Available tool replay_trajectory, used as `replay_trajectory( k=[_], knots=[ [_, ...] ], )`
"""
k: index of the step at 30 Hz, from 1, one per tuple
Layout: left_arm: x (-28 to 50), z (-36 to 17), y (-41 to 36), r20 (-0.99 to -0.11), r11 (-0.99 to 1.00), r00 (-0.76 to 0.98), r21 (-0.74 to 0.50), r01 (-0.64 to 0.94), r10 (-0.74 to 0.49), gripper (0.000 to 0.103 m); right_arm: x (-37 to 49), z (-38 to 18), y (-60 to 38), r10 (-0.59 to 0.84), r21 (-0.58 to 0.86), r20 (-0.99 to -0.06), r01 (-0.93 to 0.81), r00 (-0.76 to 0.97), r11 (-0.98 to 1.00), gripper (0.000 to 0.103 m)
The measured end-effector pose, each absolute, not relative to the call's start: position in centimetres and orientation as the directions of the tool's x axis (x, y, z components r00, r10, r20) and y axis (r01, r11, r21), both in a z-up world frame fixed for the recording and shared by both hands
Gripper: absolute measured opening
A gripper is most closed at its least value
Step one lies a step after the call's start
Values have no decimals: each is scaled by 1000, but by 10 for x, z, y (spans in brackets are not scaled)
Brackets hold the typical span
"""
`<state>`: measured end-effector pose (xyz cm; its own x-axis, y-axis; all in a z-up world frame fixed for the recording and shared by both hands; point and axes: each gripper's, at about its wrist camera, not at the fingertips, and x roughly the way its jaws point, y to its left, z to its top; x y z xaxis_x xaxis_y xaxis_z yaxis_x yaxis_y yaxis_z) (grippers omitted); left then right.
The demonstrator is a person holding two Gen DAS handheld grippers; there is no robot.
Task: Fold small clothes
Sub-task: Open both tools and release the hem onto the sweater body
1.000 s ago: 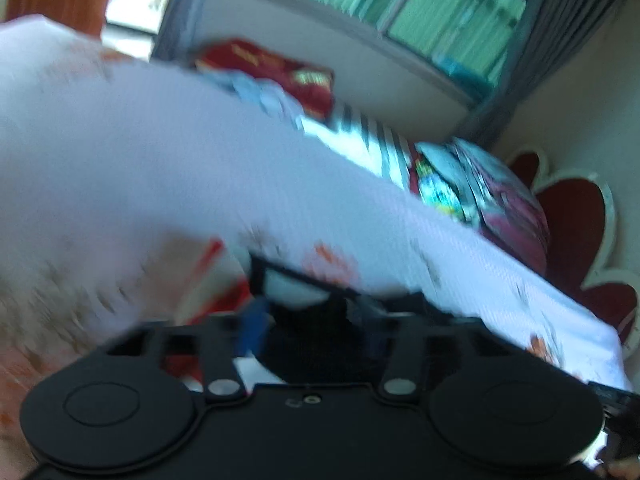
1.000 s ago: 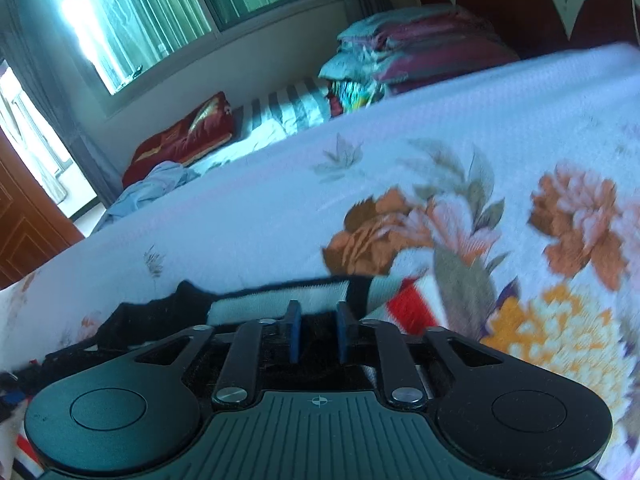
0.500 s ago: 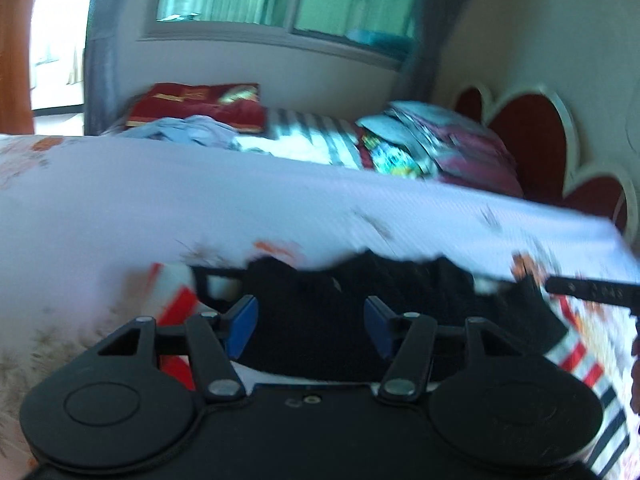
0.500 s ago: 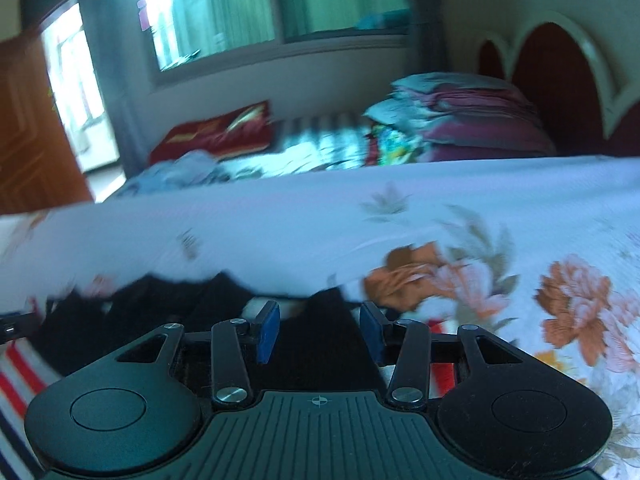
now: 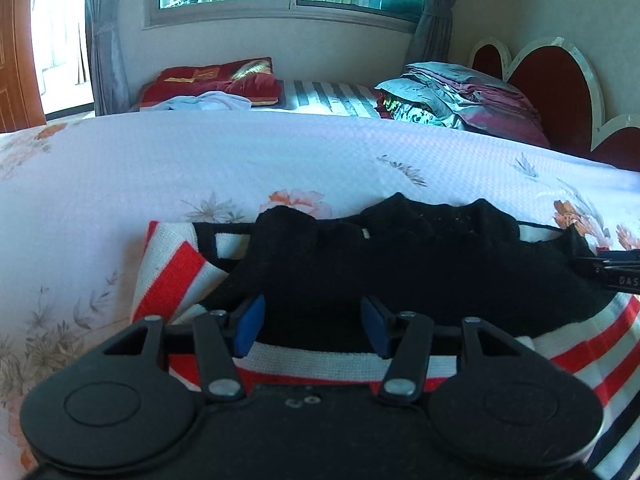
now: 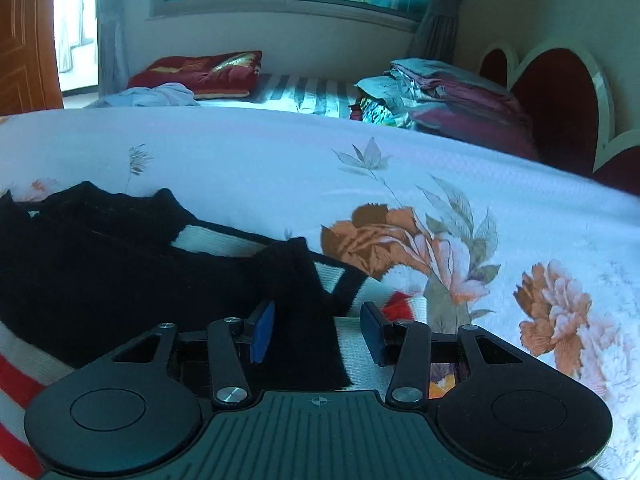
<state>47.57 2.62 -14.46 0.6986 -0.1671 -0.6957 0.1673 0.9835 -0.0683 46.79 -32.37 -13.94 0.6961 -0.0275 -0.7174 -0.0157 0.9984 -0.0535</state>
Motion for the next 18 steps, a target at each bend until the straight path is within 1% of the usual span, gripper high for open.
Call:
replay_trajectory(
  k=[3, 4, 5, 6, 8, 12, 14, 15, 18],
  knots=[
    [477, -144, 28, -693, 984, 702, -67, 163, -163, 50, 470, -141, -326, -54, -59, -714, 16, 698, 998, 45],
    [477, -144, 28, -695, 985, 701, -64, 162, -161, 49, 470, -142, -327, -55, -52, -712, 26, 700, 998, 43],
    [477, -143, 27, -697, 985, 700, -60, 163, -158, 49, 468, -140, -326, -34, -27, -710, 21, 704, 999, 23],
    [477, -142, 28, -698, 985, 699, -58, 162, -156, 49, 464, -136, -323, -19, -13, -706, 15, 708, 1000, 15],
    [476, -141, 28, -700, 986, 698, -55, 160, -153, 48, 459, -133, -313, -33, -55, -689, -7, 724, 998, 5],
    [474, -140, 27, -701, 986, 698, -45, 160, -145, 47, 457, -128, -321, -32, -15, -680, 29, 733, 999, 4],
    [473, -141, 27, -700, 986, 700, -40, 159, -141, 47, 457, -129, -325, -75, -41, -680, 63, 730, 997, 4],
    [472, -141, 27, -700, 986, 701, -36, 160, -139, 47, 460, -133, -327, -73, -36, -698, 67, 713, 997, 4],
    [471, -139, 26, -704, 988, 698, -32, 152, -130, 47, 456, -130, -327, -83, -35, -690, 81, 719, 996, 5]
  ],
)
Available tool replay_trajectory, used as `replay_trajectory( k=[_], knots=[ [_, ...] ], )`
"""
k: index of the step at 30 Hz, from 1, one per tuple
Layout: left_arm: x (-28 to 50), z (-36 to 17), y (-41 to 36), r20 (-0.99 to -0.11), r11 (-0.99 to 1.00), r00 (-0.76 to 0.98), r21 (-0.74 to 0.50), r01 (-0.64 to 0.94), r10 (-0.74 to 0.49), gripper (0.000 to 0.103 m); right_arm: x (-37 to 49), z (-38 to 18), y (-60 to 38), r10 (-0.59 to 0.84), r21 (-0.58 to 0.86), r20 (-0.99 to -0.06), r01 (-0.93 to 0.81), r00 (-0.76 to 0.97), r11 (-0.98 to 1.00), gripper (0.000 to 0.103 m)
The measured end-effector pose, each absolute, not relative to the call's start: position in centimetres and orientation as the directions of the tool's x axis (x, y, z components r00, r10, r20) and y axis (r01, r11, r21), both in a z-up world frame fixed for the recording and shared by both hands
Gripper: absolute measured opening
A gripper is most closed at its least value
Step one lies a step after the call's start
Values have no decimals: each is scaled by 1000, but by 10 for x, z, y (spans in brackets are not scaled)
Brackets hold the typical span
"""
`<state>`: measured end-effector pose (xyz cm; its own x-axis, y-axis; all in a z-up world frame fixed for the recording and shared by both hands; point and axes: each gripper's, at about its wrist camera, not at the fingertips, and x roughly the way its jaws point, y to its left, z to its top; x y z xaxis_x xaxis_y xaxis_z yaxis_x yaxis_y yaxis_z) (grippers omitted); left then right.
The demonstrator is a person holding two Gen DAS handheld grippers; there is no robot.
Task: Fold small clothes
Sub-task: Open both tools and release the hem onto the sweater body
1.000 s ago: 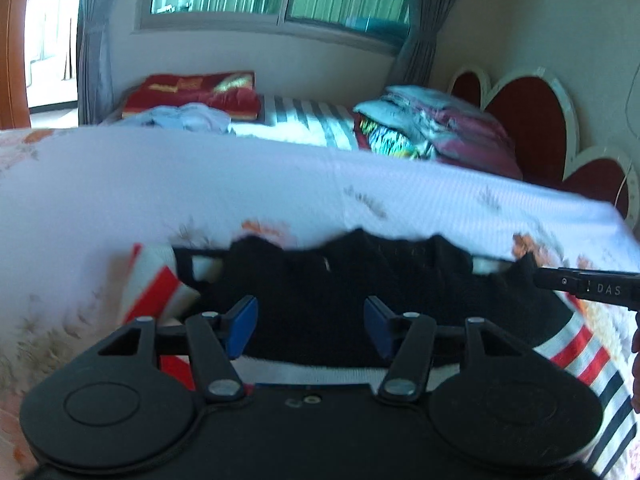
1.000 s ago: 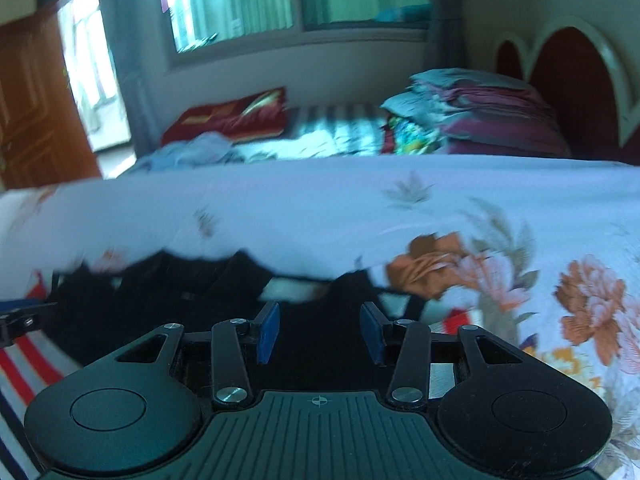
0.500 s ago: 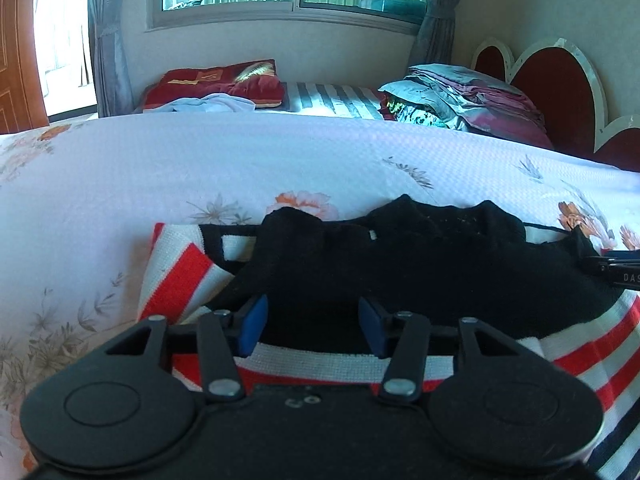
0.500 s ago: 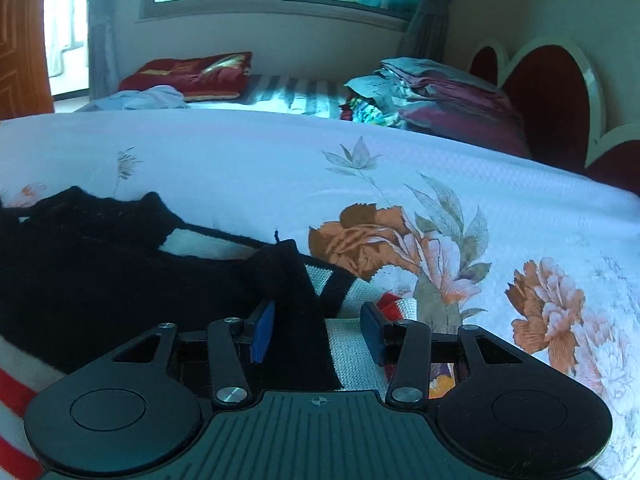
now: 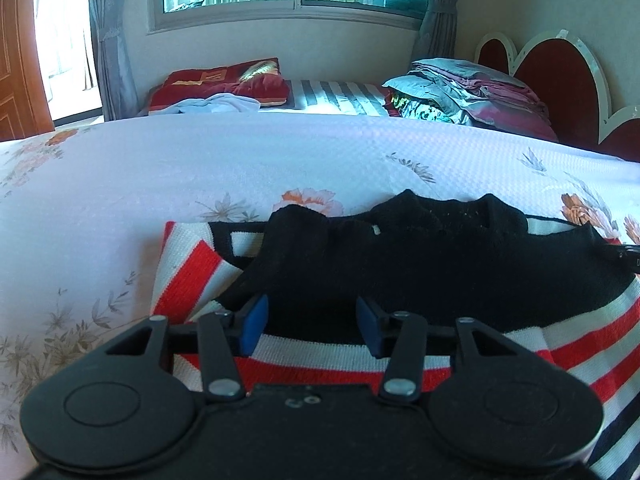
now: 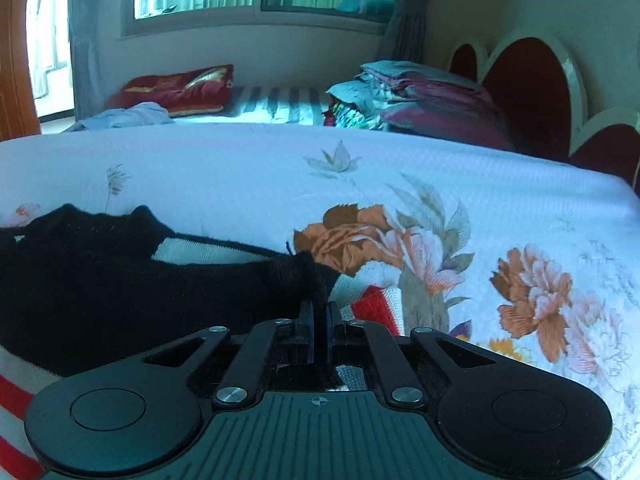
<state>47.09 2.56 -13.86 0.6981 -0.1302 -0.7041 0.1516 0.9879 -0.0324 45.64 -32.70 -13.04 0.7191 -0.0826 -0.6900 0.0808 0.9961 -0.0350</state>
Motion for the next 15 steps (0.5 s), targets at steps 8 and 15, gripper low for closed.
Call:
replay_trajectory(
  k=[8, 15],
  knots=[
    [442, -115, 30, -665, 983, 726, -79, 166, -176, 52, 419, -100, -328, 36, 105, -665, 46, 746, 993, 5],
    [409, -113, 13, -659, 964, 709, -102, 247, -252, 54, 381, -94, -283, 166, 169, -665, -70, 729, 983, 5]
  ],
)
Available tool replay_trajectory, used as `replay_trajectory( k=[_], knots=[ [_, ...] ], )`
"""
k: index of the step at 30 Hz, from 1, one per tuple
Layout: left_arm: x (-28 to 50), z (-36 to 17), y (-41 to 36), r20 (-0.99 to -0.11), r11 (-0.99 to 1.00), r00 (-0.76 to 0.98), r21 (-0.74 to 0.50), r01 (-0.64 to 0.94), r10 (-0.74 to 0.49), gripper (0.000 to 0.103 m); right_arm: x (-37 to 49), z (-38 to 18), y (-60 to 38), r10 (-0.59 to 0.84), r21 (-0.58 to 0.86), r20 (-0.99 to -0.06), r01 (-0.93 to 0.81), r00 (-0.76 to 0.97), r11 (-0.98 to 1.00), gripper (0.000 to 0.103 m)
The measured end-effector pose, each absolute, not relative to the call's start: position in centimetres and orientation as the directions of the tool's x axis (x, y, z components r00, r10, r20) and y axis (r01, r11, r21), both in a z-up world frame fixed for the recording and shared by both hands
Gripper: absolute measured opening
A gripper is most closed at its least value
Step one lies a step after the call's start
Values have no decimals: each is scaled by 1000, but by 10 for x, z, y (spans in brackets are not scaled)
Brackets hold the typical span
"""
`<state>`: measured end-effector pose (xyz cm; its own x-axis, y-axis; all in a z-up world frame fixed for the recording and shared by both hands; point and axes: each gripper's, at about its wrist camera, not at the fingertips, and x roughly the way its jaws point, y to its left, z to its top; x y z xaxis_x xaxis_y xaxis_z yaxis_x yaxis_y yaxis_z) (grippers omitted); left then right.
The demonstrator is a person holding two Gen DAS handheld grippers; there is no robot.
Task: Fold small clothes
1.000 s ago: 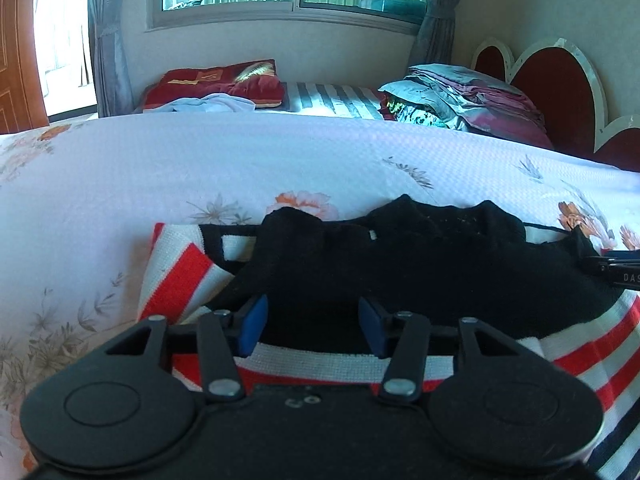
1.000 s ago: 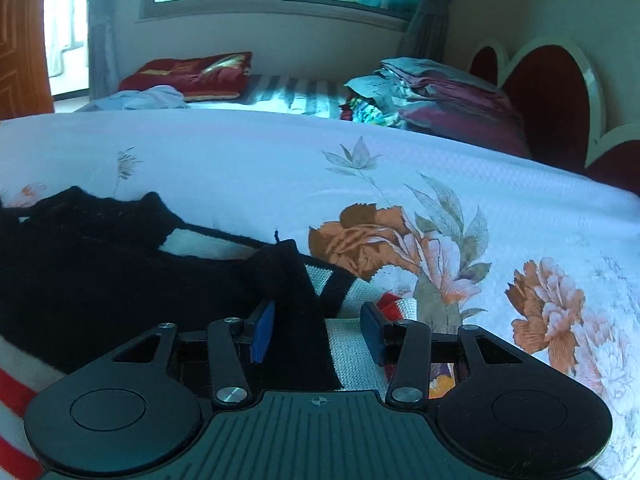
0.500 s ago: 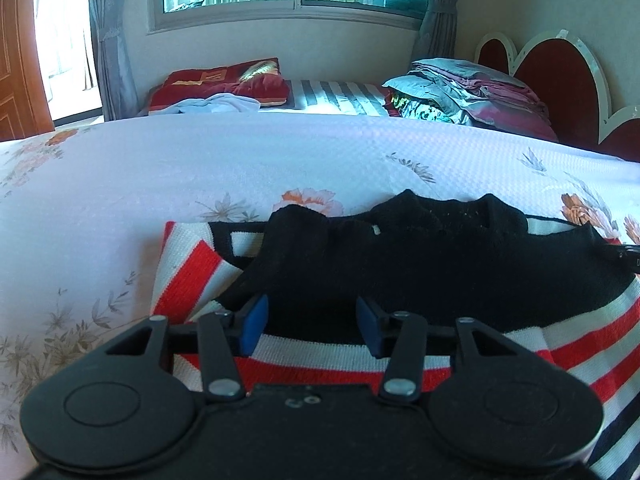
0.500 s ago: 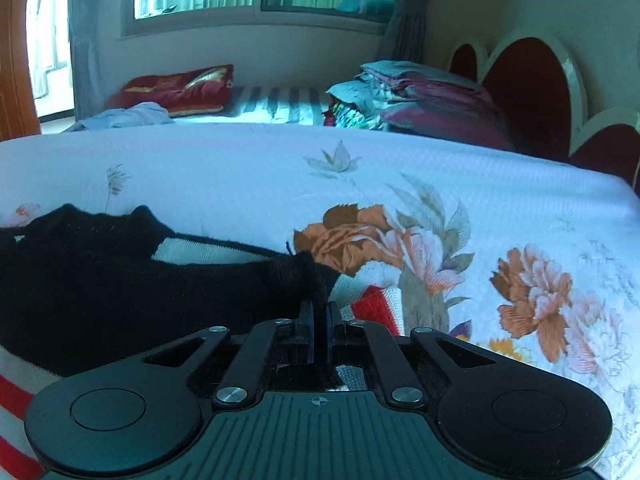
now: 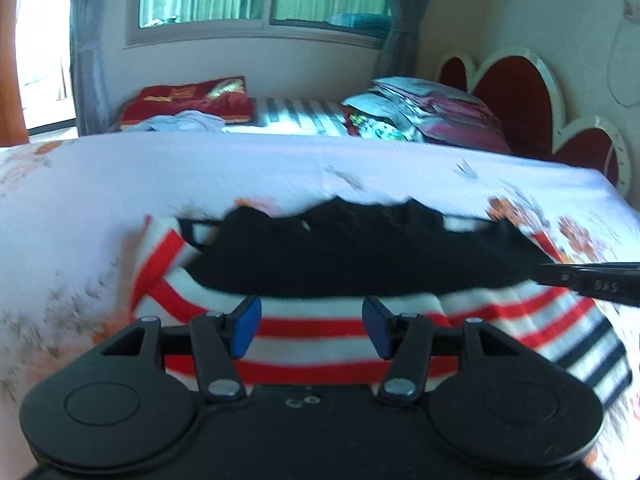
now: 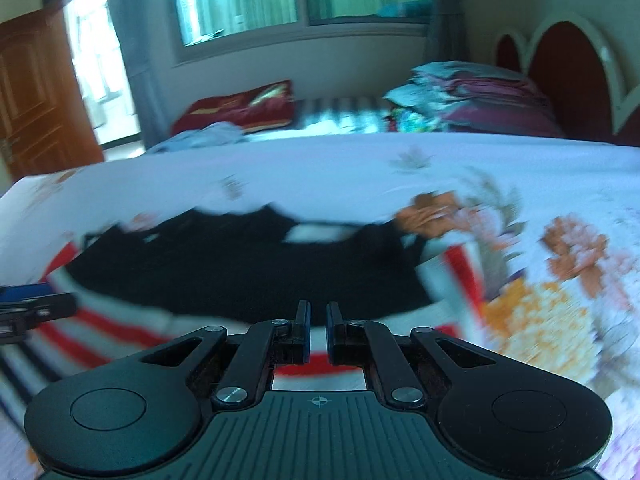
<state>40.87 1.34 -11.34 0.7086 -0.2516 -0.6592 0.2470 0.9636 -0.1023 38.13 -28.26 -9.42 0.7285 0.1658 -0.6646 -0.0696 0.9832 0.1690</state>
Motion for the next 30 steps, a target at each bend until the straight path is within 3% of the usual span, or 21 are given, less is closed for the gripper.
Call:
replay_trajectory(
  k=[6, 11, 20, 30],
  knots=[
    [398, -133, 14, -686, 969, 692, -81, 233, -224, 54, 367, -111, -255, 184, 142, -693, -118, 697, 983, 5],
    [389, -140, 30, -688, 974, 696, -73, 215, -205, 57, 355, -123, -264, 83, 29, -699, -88, 710, 996, 5],
    [376, -137, 48, -697, 981, 693, -82, 175, -182, 56, 339, -122, -279, 23, -17, -700, -49, 713, 999, 5],
    [356, -110, 27, -693, 980, 699, -61, 187, -177, 57, 328, -94, -243, 217, 134, -670, -172, 710, 976, 5]
  ],
)
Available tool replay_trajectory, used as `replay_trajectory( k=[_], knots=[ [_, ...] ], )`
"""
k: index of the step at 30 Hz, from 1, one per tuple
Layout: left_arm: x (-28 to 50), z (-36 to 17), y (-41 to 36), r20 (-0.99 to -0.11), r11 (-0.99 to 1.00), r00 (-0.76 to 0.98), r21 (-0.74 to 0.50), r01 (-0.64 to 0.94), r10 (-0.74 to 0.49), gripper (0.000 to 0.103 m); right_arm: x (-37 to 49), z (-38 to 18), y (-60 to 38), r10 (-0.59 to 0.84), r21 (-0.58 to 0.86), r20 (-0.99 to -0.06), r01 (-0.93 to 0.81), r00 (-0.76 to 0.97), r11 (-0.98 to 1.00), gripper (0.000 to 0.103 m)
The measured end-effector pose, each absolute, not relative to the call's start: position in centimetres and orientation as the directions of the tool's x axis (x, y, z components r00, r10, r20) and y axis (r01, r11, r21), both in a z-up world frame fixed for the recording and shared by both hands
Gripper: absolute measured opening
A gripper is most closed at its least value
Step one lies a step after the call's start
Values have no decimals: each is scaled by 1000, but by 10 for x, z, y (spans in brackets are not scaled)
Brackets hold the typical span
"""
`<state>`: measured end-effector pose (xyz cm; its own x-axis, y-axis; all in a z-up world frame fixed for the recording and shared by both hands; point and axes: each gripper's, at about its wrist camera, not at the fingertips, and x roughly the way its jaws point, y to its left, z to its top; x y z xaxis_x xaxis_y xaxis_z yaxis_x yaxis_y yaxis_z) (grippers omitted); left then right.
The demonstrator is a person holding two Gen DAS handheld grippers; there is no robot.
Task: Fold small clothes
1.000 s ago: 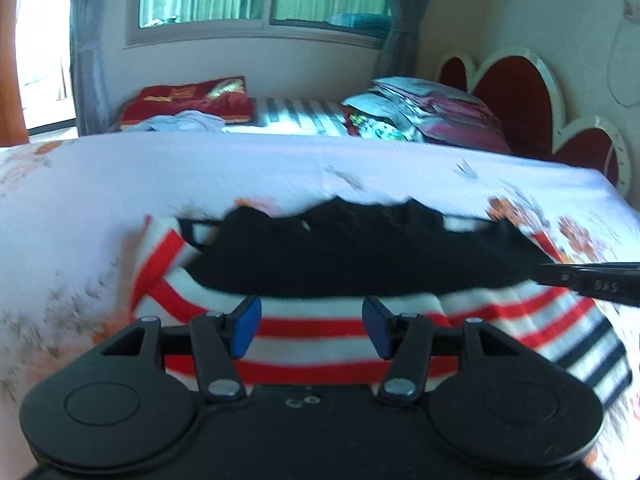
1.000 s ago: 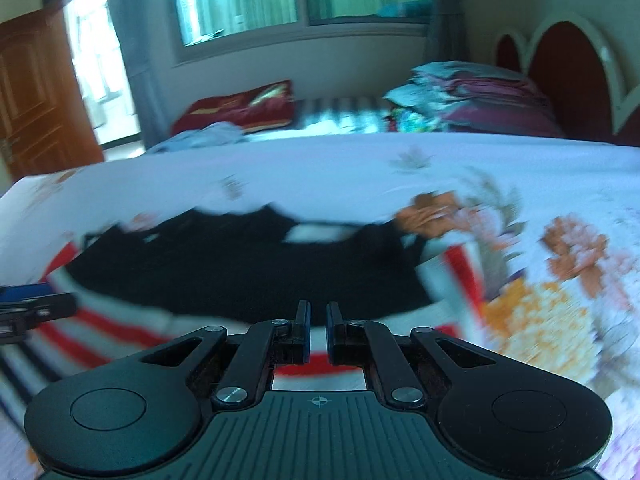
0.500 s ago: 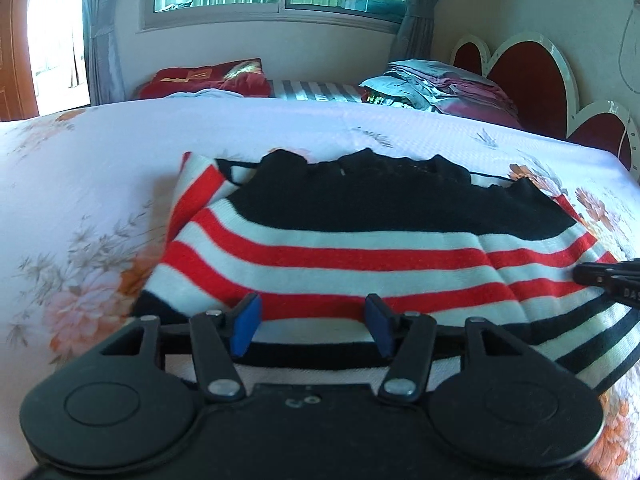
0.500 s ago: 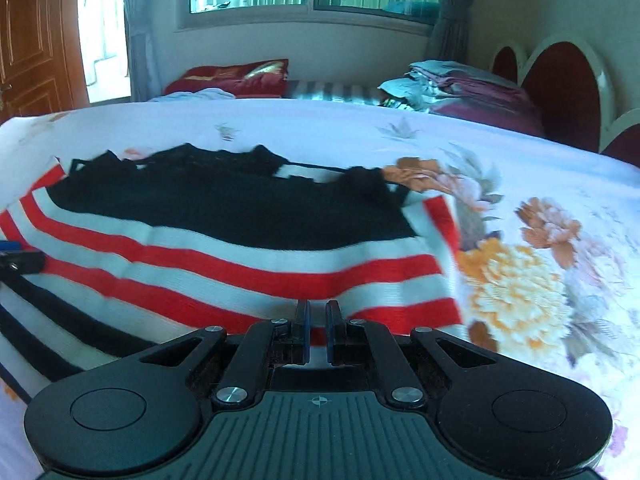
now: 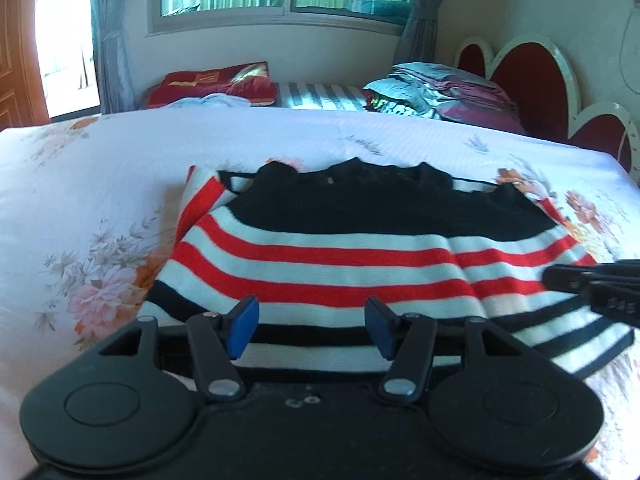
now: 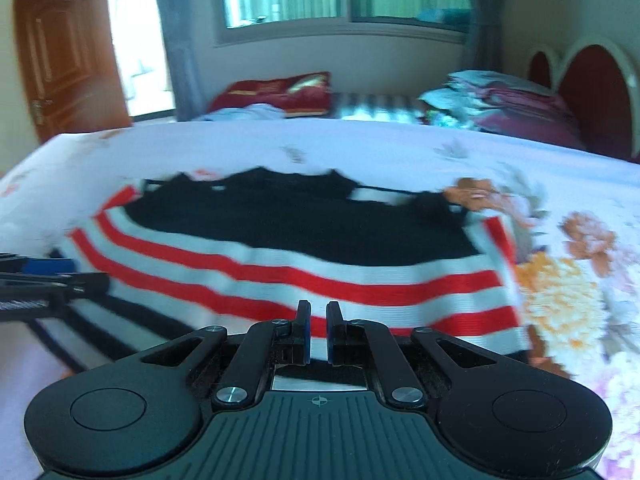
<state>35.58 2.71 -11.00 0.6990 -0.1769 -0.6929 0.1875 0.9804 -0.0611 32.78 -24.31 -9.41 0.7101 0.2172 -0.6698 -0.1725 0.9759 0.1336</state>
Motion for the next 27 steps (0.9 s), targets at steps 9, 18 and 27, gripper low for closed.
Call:
replay_trajectory(
  k=[9, 18, 27],
  knots=[
    [329, -128, 40, -724, 987, 678, -29, 156, -129, 58, 308, -111, -226, 257, 148, -697, -217, 669, 965, 5],
    [319, -142, 61, -717, 986, 681, -58, 155, -149, 59, 283, -125, -267, 165, 95, -726, -140, 667, 986, 5],
    [320, -140, 66, -718, 982, 672, -88, 170, -181, 60, 266, -124, -282, 67, 72, -737, -19, 673, 997, 6]
  ],
)
